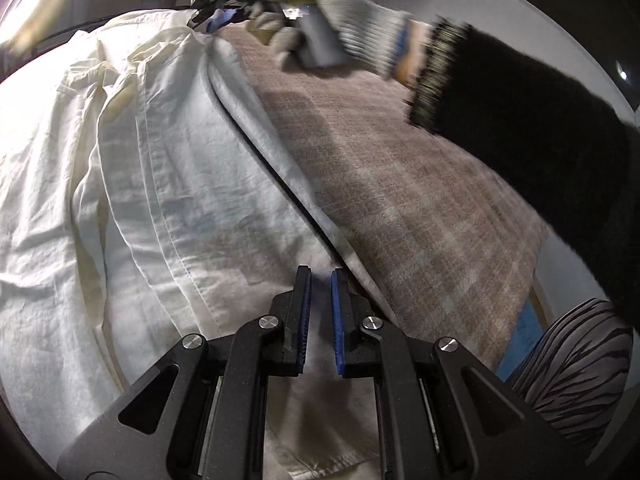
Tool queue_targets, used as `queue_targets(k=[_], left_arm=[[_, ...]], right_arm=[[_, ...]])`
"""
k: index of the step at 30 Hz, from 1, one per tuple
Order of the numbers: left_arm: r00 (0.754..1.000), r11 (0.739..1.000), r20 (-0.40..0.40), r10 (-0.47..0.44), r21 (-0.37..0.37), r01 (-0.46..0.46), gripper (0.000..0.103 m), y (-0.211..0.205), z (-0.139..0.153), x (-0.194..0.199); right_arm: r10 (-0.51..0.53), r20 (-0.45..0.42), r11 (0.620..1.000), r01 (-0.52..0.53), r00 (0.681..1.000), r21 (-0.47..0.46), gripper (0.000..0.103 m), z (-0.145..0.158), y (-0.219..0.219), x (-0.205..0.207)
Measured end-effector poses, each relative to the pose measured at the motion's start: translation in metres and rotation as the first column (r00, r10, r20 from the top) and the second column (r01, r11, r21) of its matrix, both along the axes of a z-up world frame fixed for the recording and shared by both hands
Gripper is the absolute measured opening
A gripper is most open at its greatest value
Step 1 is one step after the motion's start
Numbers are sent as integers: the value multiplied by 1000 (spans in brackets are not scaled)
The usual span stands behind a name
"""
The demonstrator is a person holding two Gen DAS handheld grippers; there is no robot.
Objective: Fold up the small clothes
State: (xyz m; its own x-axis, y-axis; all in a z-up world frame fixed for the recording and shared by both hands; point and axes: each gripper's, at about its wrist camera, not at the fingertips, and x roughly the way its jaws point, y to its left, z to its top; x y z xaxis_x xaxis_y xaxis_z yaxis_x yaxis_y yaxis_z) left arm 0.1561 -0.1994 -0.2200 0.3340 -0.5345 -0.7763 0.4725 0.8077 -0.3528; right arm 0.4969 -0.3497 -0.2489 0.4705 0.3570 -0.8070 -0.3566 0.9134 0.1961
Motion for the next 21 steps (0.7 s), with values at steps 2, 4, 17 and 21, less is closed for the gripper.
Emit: queue_targets(k=[2, 4, 17, 21], left_arm=[[1000, 1000, -12, 0, -11, 0, 7, 0, -1, 3], [1000, 1000, -28, 2, -27, -2, 7, 1, -5, 4], [999, 999, -32, 0, -32, -1, 7, 3, -8, 5], [1000, 1000, -28, 2, -28, -2, 7, 4, -7, 4]], right_arm=[[-26, 9, 1000, 26, 1000, 2, 27, 2, -4, 15], [-64, 34, 996, 62, 997, 61, 30, 10, -19, 20], [-106, -101, 939, 133, 989, 318, 4, -16, -59, 53], [-72, 48, 996, 69, 996, 58, 0, 20, -20, 58]])
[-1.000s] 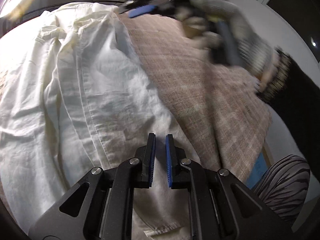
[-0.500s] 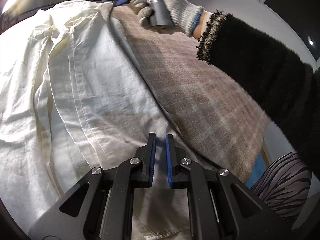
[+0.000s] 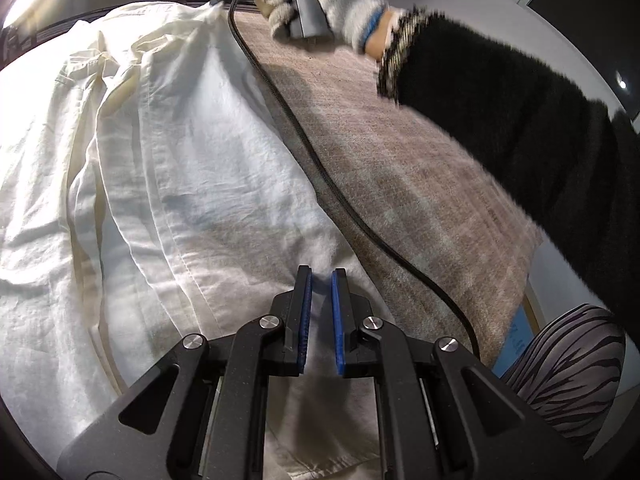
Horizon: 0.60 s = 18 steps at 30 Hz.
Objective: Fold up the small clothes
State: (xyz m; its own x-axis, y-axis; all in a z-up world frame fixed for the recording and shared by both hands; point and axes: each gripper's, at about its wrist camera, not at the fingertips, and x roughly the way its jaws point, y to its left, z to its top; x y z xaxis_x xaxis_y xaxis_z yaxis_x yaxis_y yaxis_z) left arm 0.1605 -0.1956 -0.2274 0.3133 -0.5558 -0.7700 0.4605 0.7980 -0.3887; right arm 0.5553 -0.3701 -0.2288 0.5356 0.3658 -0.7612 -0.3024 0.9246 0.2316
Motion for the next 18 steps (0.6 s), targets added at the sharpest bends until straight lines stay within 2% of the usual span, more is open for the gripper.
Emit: queue_targets(k=[1, 3, 4, 5, 6, 7, 8, 11, 13, 15, 18], left_arm=[[1000, 1000, 1, 0, 2, 0, 7, -1, 0, 0], [1000, 1000, 6, -2, 8, 2, 7, -2, 1, -1], [1000, 1000, 8, -2, 11, 2, 7, -3, 1, -2], [1000, 1000, 9, -1, 12, 1, 7, -5, 0, -3], [1000, 1000, 10, -1, 13, 1, 7, -6, 0, -3], [1000, 1000, 10, -1, 12, 1, 7, -6, -1, -3], [1000, 1000, 9, -1, 10, 1, 7, -7, -1, -3], [1000, 1000, 1, -1, 3, 1, 7, -6, -1, -2], [1000, 1000, 1, 0, 3, 0, 7, -5, 0, 0], [1000, 1000, 3, -1, 5, 1, 9, -5, -1, 0], [1000, 1000, 8, -4, 11, 4, 9, -5, 0, -1]], right_arm=[[-5, 14, 999, 5, 1000, -37, 0, 3, 4, 4], [-16, -24, 989, 12, 1000, -148, 0, -6, 14, 19], [-18, -35, 984, 11, 999, -179, 2, -9, 16, 20], [-25, -26, 979, 19, 999, -201, 8, -7, 17, 20], [-38, 1, 983, 37, 999, -182, 22, 0, 14, 16], [-43, 13, 988, 44, 999, -151, 29, 7, 11, 13], [-39, 25, 993, 42, 999, -111, 30, 15, 8, 8], [19, 34, 998, -17, 999, -58, 29, 28, 12, -10], [77, 11, 996, -76, 997, -47, 26, 24, 23, -22], [133, -27, 990, -134, 991, -39, 23, 14, 35, -31], [164, -74, 979, -171, 984, -108, 23, -14, 56, -37]])
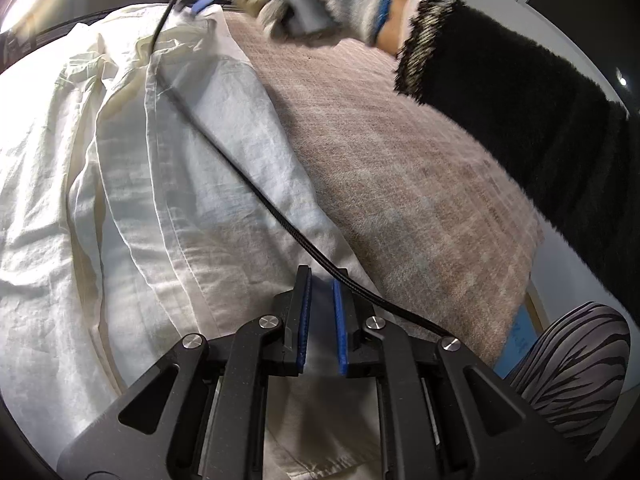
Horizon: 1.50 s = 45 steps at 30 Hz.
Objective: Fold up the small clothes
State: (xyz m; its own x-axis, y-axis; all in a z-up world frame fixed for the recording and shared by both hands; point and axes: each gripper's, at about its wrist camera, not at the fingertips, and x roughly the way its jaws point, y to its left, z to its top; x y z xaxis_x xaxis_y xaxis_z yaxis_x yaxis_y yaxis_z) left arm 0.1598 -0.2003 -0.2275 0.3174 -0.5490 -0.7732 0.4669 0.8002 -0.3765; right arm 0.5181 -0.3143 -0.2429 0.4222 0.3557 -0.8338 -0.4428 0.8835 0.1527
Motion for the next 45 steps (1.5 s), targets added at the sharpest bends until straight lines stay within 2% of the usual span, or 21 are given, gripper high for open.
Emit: queue_targets(k=[2, 5, 8, 10, 11, 14, 16, 17, 18, 23, 25, 26, 27, 30, 33, 35, 37, 38, 41, 43, 45], left_arm=[[1000, 1000, 3, -2, 4, 2, 9, -1, 0, -1], [1000, 1000, -4, 0, 2, 0, 10, -1, 2, -1], [1000, 1000, -5, -2, 3, 2, 10, 0, 5, -5], [1000, 1000, 1, 4, -2, -4, 10, 3, 10, -12], [1000, 1000, 2, 4, -10, -4, 10, 8, 13, -16], [1000, 1000, 20, -10, -10, 10, 10, 13, 20, -29], [1000, 1000, 25, -14, -2, 14, 10, 15, 21, -31], [1000, 1000, 23, -9, 0, 9, 10, 17, 21, -32], [1000, 1000, 16, 1, -1, -1, 10, 20, 20, -32], [1000, 1000, -1, 22, -11, -22, 10, 29, 20, -31], [1000, 1000, 1, 19, -8, -19, 10, 30, 21, -31], [1000, 1000, -1, 18, -9, -18, 10, 30, 22, -32], [1000, 1000, -5, 16, -12, -16, 10, 30, 21, -32], [1000, 1000, -14, 18, -18, -19, 10, 33, 21, -30], [1000, 1000, -17, 21, -19, -21, 10, 34, 22, -28], [1000, 1000, -18, 19, -16, -19, 10, 33, 22, -28], [1000, 1000, -19, 19, -17, -19, 10, 34, 22, -28], [1000, 1000, -19, 19, -17, -19, 10, 33, 21, -29], [999, 1000, -24, 24, -20, -24, 10, 34, 21, -28], [999, 999, -28, 31, -22, -31, 10, 32, 20, -28], [999, 999, -29, 35, -23, -36, 10, 33, 21, -28]], right_arm=[[-20, -30, 1000, 20, 999, 1, 23, -17, 4, 6], [-63, -25, 996, 64, 998, 54, 23, -12, -3, 7], [-81, 2, 994, 80, 997, 73, 26, 9, -3, -4], [-57, 27, 991, 53, 998, 125, 29, 30, 3, -16], [-42, 34, 987, 37, 999, 154, 34, 39, 8, -20], [34, 37, 975, -41, 999, 218, 36, 54, 38, -24], [75, 61, 978, -85, 995, 190, 51, 54, 65, -23], [80, 60, 981, -90, 995, 172, 65, 49, 78, -20], [81, 42, 983, -87, 996, 163, 66, 42, 89, -14], [21, -64, 989, -11, 998, 149, 61, 2, 112, 18], [19, -100, 990, -5, 995, 140, 40, -10, 118, 24], [24, -113, 989, -8, 993, 145, 14, -12, 119, 25], [32, -99, 991, -18, 995, 131, 1, -11, 121, 22], [24, -2, 999, -24, 1000, 35, 0, -2, 124, 13], [-59, -16, 998, 58, 998, -26, 0, -11, 112, 27], [-37, -32, 999, 37, 999, 13, 0, -10, 106, 30], [-53, -2, 999, 53, 999, -11, 6, -2, 108, 29], [-41, 34, 999, 41, 999, -12, 13, 6, 111, 25], [74, 57, 992, -79, 996, 100, 13, 26, 128, 12], [143, 66, 987, -148, 988, 67, 13, 27, 147, 7], [140, 45, 990, -141, 989, 11, 13, 14, 161, 16]])
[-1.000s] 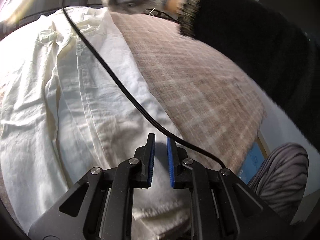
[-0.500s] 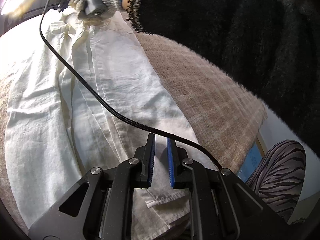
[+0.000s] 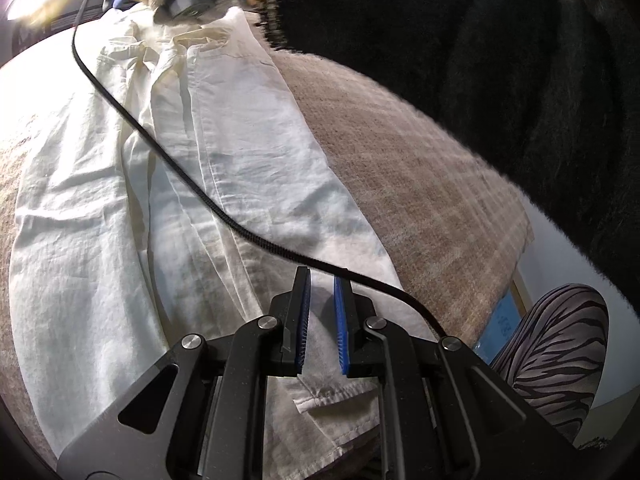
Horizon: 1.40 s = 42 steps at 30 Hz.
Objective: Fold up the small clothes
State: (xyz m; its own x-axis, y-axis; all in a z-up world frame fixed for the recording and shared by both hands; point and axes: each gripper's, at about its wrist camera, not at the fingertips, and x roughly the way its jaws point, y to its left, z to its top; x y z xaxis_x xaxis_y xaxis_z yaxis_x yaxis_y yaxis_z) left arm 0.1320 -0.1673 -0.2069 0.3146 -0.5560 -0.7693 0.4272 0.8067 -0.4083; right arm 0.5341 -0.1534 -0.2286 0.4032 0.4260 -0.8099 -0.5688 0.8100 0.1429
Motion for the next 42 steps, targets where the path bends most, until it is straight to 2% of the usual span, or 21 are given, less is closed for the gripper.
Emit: queue_targets(k=[3, 4, 5, 8, 10, 11, 12, 15, 18, 22, 27, 30, 33, 36, 38, 42], left_arm=[[1000, 1000, 5, 1, 8, -1, 10, 1, 0, -2], [1000, 1000, 5, 3, 12, -3, 10, 2, 0, -3], [1000, 1000, 3, 3, 15, -3, 10, 2, 0, -3], [1000, 1000, -5, 5, 17, -5, 10, 3, 0, -4], [1000, 1000, 0, -3, 13, 3, 10, 2, 4, -5], [1000, 1000, 13, -11, 16, 10, 10, 0, 7, -6], [999, 1000, 35, -20, 25, 19, 10, -3, 11, -8], [997, 999, 70, -31, 21, 30, 10, -4, 19, -14], [995, 999, 91, -44, 17, 43, 10, -4, 23, -20], [992, 997, 109, -70, -9, 71, 10, -2, 30, -35], [975, 995, 200, -101, 13, 100, 10, 7, 45, -63], [981, 996, 174, -83, 1, 84, 10, 29, 46, -81], [987, 999, 152, -43, 8, 42, 10, 54, 49, -97], [988, 999, 149, 37, 27, -41, 14, 87, 52, -105], [982, 992, 152, 109, 50, -118, 16, 105, 53, -103], [959, 966, 136, 249, 43, -257, 16, 134, 48, -80]], right_arm=[[-44, -75, 999, 45, 996, 10, 12, -26, -1, 18], [-53, -70, 999, 54, 996, 6, 11, -33, 2, 21], [-50, -39, 999, 50, 998, 6, 10, -33, 4, 21], [-58, -64, 998, 58, 996, 4, 10, -24, 0, 23], [-62, -48, 997, 64, 997, 41, 12, -7, -8, 16], [-68, -35, 995, 70, 997, 65, 24, 6, -18, 11], [-76, -26, 993, 78, 997, 91, 29, 20, -28, 5], [-85, -3, 981, 84, 996, 177, 29, 64, -64, -27], [-99, 50, 973, 86, 994, 215, 31, 111, -111, -74], [-150, 105, 968, 124, 983, 218, 31, 149, -165, -136], [-226, 152, 960, 194, 962, 201, 31, 173, -232, -223], [-263, 117, 949, 235, 958, 209, 31, 168, -262, -264], [-275, 87, 941, 249, 957, 230, 31, 151, -277, -315], [-265, 49, 942, 247, 963, 228, 30, 112, -271, -356], [-250, 19, 948, 241, 968, 208, 28, 85, -261, -369], [-227, -56, 954, 233, 972, 191, 22, 33, -233, -377]])
